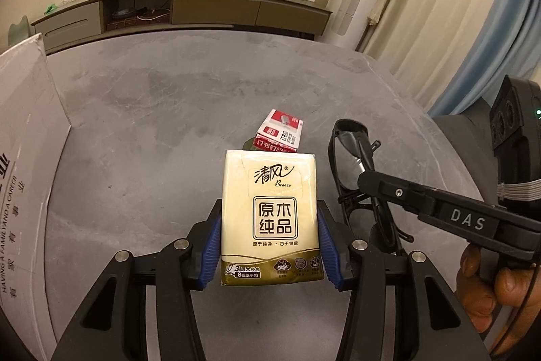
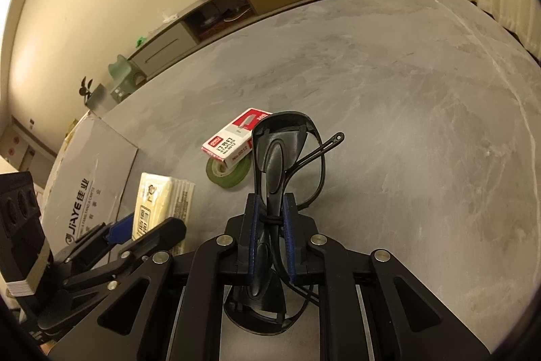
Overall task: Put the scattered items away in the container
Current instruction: 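Carry the black glasses and tissue pack over the yellow-lined box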
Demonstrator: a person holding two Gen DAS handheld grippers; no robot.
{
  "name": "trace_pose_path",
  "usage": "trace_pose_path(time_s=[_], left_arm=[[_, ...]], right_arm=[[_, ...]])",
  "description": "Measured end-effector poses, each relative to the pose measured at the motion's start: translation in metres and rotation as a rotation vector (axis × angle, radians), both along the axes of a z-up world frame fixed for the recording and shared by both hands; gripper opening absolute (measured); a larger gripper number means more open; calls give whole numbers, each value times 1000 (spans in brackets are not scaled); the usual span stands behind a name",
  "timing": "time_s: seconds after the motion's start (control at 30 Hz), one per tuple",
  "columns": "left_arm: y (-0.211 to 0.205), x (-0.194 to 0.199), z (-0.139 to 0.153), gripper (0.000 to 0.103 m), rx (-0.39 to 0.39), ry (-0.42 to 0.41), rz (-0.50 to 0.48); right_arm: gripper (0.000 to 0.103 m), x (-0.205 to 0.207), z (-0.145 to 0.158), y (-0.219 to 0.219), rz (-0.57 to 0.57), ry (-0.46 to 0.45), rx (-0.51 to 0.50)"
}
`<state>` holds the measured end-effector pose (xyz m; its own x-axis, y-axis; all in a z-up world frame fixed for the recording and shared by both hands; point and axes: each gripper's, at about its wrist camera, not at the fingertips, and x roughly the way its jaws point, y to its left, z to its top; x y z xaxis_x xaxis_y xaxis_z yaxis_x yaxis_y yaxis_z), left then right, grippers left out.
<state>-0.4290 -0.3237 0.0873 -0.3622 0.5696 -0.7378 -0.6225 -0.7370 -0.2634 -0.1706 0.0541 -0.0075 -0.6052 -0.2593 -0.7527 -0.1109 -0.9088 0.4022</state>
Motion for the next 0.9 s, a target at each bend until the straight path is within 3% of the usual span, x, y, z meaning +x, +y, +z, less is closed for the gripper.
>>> trace_pose_path(time_s=[0.6, 0.9], left_arm=[[-32, 28, 35, 51, 20, 77, 15], [-48, 49, 59, 51, 11, 155, 14]], right_arm=[[14, 29, 15, -36, 118, 46, 10], [14, 51, 29, -63, 191, 88, 23]])
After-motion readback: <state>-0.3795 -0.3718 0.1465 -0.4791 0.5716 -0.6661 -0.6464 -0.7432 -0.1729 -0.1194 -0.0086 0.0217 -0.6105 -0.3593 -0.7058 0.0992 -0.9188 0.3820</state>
